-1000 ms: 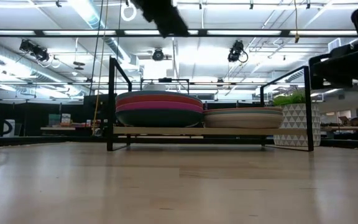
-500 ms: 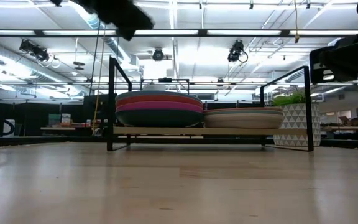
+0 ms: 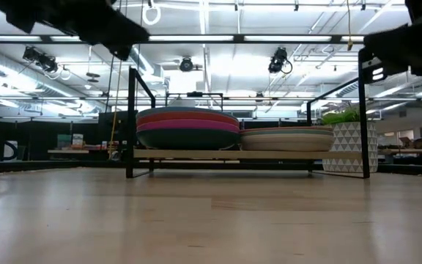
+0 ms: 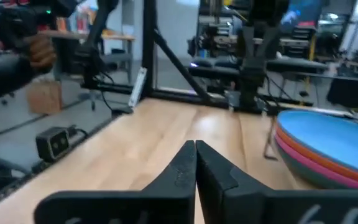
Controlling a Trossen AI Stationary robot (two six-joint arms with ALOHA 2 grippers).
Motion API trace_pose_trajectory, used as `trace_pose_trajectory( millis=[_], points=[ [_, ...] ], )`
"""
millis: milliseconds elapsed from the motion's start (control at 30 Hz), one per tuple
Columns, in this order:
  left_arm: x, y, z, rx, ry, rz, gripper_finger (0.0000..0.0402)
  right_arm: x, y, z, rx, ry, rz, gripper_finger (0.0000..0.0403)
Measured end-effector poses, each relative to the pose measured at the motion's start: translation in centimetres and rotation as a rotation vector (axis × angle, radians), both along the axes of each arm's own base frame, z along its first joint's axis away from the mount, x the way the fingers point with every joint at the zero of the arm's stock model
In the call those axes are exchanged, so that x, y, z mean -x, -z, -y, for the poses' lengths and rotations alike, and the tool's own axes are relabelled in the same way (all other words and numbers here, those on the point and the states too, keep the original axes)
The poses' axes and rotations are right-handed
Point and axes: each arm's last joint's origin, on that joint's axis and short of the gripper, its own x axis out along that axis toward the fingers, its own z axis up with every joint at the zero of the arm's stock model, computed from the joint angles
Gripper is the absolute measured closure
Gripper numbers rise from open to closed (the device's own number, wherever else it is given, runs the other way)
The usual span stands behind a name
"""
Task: Place and stack plates onto a shelf
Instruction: Return to Home Position
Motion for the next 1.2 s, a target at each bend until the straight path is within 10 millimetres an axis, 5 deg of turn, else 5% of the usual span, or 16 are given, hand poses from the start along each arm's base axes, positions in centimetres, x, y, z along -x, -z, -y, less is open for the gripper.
trace_pose_trajectory(
  millis=[467, 967, 1200],
  points=[
    [3.6, 5.2, -0.4, 0.035, -0.022, 0.080, 0.0359, 2.5, -1.3, 1.8, -0.010, 0.104, -0.030, 0.0391],
    [5.3, 5.6, -0.5, 0.029, 0.015, 0.081, 0.0359, 3.9, -3.9, 2.5, 0.042, 0.104, -0.019, 0.0389],
    [7.0, 7.6, -0.9, 0.020, -0.036, 0.138, 0.0359, 5.2, -4.9, 3.3, 0.042, 0.104, -0.013, 0.0390]
  ],
)
